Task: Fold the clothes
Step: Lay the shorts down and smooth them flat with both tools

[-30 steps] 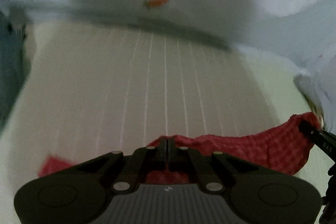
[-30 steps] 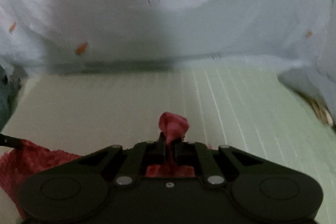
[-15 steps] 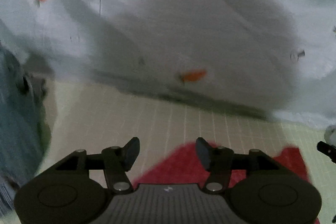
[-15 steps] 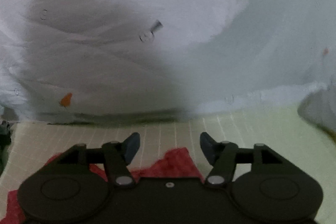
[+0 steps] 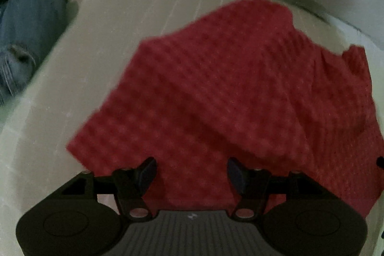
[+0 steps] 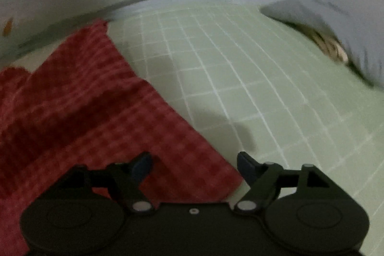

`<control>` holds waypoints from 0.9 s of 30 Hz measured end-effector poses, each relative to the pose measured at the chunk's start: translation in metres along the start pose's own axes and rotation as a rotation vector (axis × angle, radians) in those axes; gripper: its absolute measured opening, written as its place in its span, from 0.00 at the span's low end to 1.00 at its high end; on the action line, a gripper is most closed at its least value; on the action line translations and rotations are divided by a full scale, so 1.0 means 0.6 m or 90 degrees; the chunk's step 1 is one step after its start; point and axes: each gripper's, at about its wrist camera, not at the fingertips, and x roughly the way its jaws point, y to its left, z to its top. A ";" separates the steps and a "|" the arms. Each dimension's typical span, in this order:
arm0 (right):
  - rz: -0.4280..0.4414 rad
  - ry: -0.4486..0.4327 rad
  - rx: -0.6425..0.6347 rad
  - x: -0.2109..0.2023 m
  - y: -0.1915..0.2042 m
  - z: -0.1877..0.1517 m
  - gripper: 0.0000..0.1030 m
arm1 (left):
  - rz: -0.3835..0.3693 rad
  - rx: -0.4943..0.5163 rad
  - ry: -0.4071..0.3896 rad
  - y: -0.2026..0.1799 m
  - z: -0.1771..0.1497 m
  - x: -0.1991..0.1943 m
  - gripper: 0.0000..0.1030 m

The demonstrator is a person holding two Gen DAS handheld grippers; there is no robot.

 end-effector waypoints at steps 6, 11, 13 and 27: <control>0.003 -0.003 -0.037 -0.026 -0.003 -0.008 0.02 | 0.016 0.028 -0.020 -0.013 -0.014 -0.024 0.65; -0.127 0.038 -0.031 -0.073 -0.030 -0.046 0.02 | 0.029 0.001 -0.038 0.011 -0.019 -0.041 0.70; -0.155 0.065 -0.017 -0.086 -0.046 -0.065 0.04 | 0.035 -0.016 -0.031 0.023 -0.019 -0.035 0.70; -0.113 0.047 -0.062 -0.112 0.029 -0.093 0.79 | 0.053 -0.040 -0.030 0.073 -0.018 0.001 0.70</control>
